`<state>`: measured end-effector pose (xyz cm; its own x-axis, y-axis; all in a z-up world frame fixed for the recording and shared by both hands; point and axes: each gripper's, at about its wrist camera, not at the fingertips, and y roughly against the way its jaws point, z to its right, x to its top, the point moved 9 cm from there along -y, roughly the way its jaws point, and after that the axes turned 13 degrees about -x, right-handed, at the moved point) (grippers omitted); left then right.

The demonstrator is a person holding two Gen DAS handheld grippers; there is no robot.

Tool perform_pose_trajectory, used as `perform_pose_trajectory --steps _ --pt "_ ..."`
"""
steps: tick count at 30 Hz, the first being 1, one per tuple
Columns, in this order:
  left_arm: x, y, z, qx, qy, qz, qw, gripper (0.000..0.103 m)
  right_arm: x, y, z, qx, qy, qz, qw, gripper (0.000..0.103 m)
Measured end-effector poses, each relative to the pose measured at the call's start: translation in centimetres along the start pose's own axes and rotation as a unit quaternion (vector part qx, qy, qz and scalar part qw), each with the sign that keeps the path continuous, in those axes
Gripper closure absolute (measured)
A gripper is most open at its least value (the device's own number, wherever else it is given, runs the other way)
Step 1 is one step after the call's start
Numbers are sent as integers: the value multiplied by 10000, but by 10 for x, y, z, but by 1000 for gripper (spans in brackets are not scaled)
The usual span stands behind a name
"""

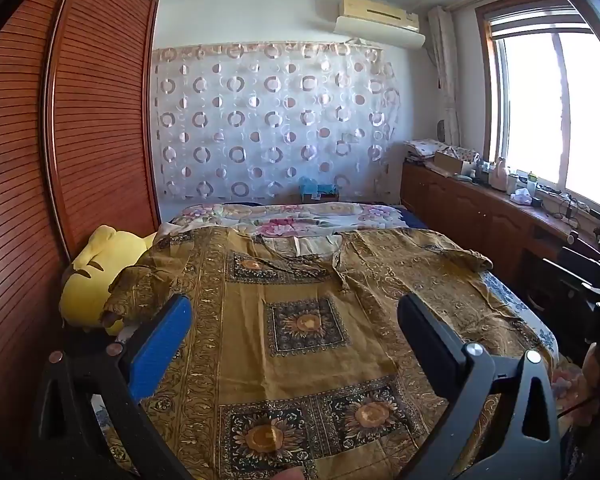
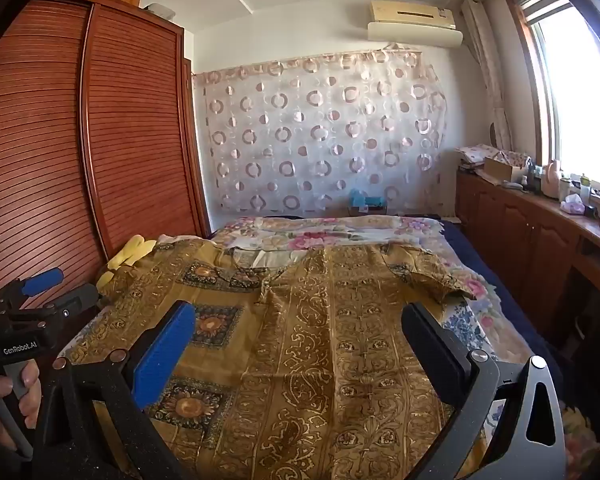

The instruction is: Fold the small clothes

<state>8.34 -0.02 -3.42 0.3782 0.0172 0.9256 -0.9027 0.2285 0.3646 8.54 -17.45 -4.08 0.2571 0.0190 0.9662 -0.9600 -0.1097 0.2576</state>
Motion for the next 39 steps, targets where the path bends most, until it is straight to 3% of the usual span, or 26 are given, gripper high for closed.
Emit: perform_pose_trajectory --steps 39 --pt "5 9 3 -7 -10 58 10000 0 1 0 -5 -13 61 -42 10000 0"
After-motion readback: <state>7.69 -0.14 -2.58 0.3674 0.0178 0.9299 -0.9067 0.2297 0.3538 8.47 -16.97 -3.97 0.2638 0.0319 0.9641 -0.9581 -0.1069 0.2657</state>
